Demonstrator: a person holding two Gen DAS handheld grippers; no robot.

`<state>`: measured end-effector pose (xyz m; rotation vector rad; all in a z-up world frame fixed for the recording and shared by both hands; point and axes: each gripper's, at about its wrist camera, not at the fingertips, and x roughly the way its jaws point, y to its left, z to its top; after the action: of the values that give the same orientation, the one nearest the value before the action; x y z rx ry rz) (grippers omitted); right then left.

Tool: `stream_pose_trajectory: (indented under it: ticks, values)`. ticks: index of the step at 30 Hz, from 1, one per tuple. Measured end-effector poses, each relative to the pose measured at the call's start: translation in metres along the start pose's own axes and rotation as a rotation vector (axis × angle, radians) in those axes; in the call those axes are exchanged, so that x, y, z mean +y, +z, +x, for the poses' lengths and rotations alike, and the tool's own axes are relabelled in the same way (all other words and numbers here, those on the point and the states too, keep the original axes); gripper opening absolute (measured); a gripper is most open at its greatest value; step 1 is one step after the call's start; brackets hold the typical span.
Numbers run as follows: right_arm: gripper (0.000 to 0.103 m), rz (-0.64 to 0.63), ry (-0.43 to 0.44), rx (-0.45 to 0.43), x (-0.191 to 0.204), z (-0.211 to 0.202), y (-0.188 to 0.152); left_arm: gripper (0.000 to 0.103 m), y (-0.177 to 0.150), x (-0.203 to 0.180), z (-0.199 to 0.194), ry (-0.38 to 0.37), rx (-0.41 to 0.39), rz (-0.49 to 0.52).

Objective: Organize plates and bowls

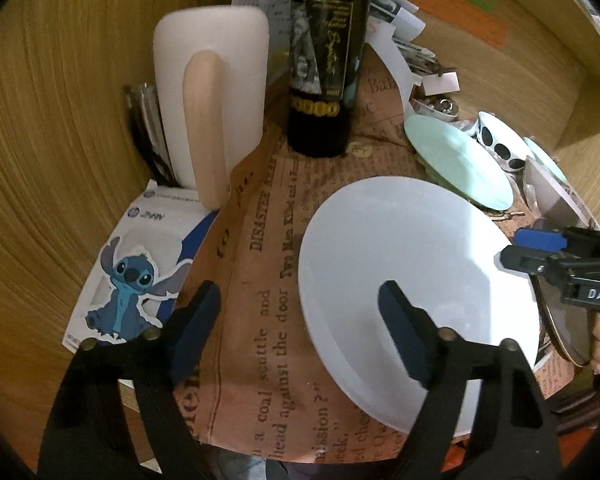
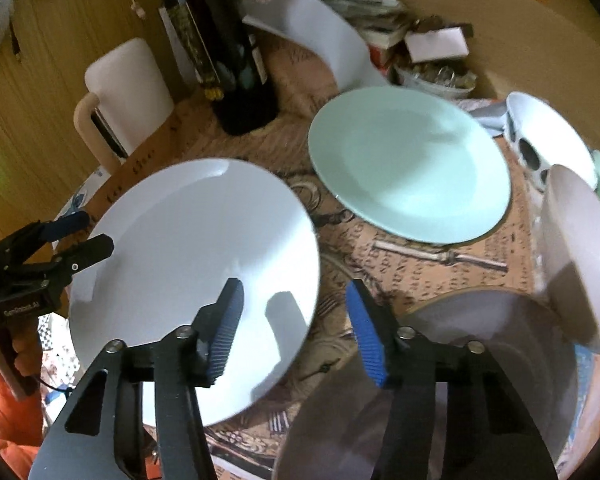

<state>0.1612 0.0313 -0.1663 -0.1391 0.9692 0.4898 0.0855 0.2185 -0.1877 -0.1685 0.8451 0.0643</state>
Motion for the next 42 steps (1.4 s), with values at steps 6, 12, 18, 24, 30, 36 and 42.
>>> stream_pose_trajectory:
  ticks: [6, 12, 18, 24, 30, 36, 42]
  values:
    - [0.038, 0.004, 0.011, 0.037, 0.000, 0.010, 0.000, 0.066, -0.006, -0.002, 0.001, -0.035, 0.010, 0.032]
    - [0.037, -0.013, 0.010, 0.042, 0.002, 0.014, 0.000, 0.059, -0.007, -0.005, 0.005, -0.065, 0.033, 0.035]
    - [0.038, -0.017, 0.019, 0.045, 0.006, 0.016, -0.001, 0.058, -0.010, -0.003, 0.005, -0.094, 0.042, 0.021]
    - [0.033, -0.016, 0.010, 0.034, 0.008, 0.016, -0.002, 0.045, -0.011, -0.008, 0.006, -0.152, 0.064, 0.020]
    - [0.026, 0.012, 0.023, 0.024, 0.001, 0.010, -0.004, 0.040, -0.011, -0.010, 0.007, -0.144, 0.068, 0.022]
    - [0.024, 0.026, 0.019, 0.008, 0.002, 0.009, -0.006, 0.039, -0.011, -0.012, 0.005, -0.115, 0.063, 0.003]
    - [0.023, 0.042, 0.015, -0.020, 0.001, 0.002, -0.006, 0.039, -0.009, -0.016, 0.001, -0.094, 0.042, -0.006]
